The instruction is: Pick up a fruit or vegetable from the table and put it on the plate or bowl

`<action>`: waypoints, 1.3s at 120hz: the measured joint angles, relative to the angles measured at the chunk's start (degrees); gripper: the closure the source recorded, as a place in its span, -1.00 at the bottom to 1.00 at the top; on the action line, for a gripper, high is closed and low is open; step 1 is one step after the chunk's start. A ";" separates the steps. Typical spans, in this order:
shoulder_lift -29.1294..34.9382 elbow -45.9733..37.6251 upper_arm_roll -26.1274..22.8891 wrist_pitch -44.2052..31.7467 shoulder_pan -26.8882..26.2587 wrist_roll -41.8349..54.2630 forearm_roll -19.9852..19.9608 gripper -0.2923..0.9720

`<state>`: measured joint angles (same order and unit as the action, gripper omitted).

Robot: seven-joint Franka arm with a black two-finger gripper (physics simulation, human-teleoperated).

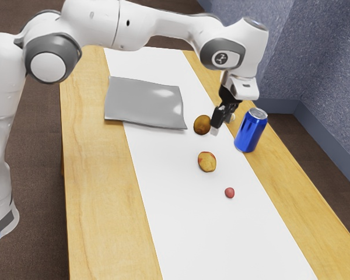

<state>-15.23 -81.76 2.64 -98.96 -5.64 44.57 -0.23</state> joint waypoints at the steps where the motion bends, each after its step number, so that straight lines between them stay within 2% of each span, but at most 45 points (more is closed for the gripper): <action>1: 0.00 -0.20 0.00 -0.12 -0.02 0.08 -0.08 -0.53; 30: 1.06 -5.80 -0.62 -2.67 -0.66 2.08 -1.13 -0.53; 93: 1.06 -12.75 -0.54 -7.81 -0.55 4.54 -0.68 -0.54; 156: -1.02 -13.20 -0.36 -10.84 0.19 5.66 0.76 -0.54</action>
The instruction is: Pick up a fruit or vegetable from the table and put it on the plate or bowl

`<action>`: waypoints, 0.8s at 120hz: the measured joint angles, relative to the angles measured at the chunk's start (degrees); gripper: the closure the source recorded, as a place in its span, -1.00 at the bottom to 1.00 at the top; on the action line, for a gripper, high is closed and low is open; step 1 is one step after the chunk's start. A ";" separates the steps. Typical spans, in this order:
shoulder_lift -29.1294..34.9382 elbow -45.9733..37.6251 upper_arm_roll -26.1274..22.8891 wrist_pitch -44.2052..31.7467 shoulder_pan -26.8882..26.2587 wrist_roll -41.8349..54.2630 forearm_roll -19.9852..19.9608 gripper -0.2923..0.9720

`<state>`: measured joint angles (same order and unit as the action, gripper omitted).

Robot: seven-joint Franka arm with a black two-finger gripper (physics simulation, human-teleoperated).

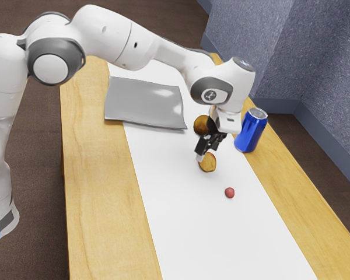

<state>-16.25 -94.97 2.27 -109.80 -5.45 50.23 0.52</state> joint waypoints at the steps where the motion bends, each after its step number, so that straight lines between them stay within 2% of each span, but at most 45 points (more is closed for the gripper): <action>1: -0.03 0.00 0.00 -0.06 0.01 0.01 0.00 -0.54; 86: -3.70 0.02 -0.08 -3.96 0.07 0.66 -0.21 -0.53; 96: -3.74 0.04 -0.08 -4.06 0.01 0.67 -0.20 -0.46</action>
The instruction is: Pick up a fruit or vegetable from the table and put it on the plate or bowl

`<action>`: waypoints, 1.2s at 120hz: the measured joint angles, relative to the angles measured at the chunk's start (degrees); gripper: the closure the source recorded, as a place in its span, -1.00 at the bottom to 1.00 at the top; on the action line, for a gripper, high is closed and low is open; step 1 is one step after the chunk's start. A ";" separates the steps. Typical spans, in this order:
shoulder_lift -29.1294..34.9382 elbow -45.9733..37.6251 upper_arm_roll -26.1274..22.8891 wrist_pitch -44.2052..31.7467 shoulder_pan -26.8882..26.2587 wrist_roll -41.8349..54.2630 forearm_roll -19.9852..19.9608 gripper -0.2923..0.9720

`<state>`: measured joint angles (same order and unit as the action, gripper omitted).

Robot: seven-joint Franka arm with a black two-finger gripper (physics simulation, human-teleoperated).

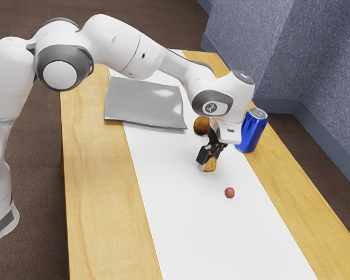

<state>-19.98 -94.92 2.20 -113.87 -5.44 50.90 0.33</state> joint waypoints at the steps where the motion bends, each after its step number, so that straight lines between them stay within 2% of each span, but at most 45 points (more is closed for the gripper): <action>1: 0.00 0.01 0.00 -0.01 0.00 0.00 0.00 -0.44; 31: 0.08 0.13 0.00 -0.30 -0.01 -0.20 0.13 -0.07; 48: 0.43 0.25 0.07 -0.30 0.05 -0.99 0.33 0.06; 59: 0.88 0.42 0.13 0.01 0.09 -1.74 0.65 0.35; 63: 1.19 0.47 0.18 0.21 0.08 -2.08 0.86 0.38; 88: 3.59 0.56 0.53 2.28 0.10 -4.15 1.49 0.33; 106: 8.01 0.48 1.07 5.35 0.10 -5.87 1.85 0.33; 120: 11.52 0.48 2.86 8.16 0.07 -7.14 2.16 0.32; 144: 14.34 0.56 9.37 12.73 -0.04 -9.60 3.89 0.32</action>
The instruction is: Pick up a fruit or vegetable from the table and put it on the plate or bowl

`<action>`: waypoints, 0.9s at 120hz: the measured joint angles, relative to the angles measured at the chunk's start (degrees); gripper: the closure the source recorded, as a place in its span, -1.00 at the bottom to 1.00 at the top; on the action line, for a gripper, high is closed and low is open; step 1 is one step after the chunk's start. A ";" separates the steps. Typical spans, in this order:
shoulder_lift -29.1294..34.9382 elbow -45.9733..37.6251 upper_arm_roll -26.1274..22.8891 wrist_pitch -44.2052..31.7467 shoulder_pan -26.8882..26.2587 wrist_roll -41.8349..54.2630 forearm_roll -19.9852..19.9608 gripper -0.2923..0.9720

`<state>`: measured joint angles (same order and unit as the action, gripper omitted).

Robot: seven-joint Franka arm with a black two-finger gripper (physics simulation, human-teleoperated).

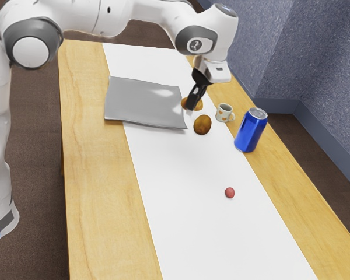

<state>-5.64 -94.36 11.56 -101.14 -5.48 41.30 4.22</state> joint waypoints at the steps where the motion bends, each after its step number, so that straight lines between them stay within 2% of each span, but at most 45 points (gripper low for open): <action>1: 0.02 0.00 0.38 0.13 -0.04 -0.10 0.03 0.32; 19: 0.18 0.59 6.12 2.12 0.41 -2.18 0.38 0.32; 50: -0.09 1.30 12.50 4.33 1.14 -7.22 0.54 0.32; 98: -5.52 3.16 13.23 2.85 6.73 -15.32 0.41 0.30; 105: -6.04 3.17 13.24 2.41 7.17 -16.19 0.36 0.24; 108: -6.15 3.18 13.25 2.28 7.23 -16.53 0.28 0.15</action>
<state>-11.79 -91.19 24.81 -98.85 1.76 24.78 4.50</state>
